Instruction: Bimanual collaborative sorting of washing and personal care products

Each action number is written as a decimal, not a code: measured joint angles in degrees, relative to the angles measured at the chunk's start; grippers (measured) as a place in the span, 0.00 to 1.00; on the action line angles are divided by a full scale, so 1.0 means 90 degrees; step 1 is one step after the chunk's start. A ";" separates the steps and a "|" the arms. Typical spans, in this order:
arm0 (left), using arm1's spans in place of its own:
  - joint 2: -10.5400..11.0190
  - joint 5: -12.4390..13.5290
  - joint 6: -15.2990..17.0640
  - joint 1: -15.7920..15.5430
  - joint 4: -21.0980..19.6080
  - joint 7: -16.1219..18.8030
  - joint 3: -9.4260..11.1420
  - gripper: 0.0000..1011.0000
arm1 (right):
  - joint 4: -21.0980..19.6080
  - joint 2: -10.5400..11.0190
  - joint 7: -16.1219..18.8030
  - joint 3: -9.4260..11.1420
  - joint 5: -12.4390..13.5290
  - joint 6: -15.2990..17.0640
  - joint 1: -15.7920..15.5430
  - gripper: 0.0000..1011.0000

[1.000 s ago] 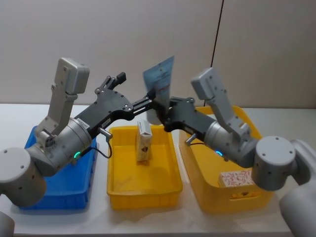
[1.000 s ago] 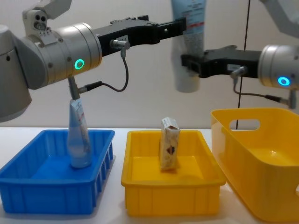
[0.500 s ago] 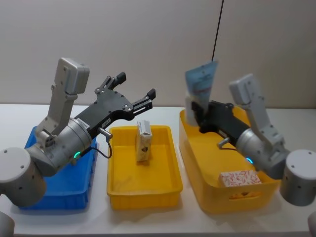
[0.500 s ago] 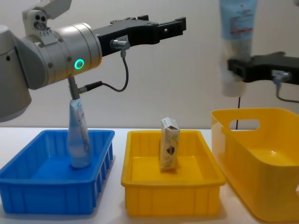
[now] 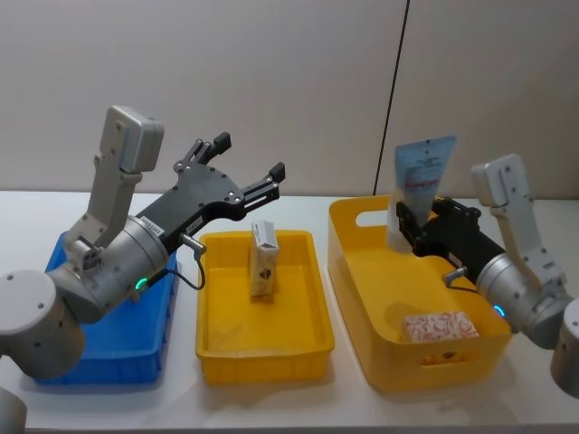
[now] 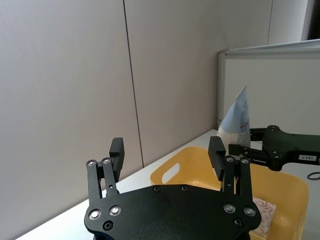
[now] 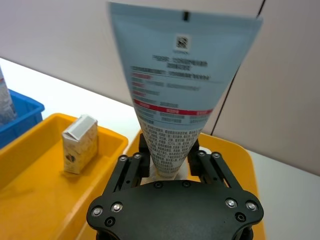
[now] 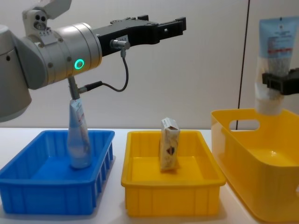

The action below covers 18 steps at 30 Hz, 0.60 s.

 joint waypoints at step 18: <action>0.0000 0.0000 0.0000 0.0000 0.0000 0.0000 0.0000 0.99 | 0.0109 0.0048 -0.0052 0.0208 0.0024 -0.0024 -0.0119 0.93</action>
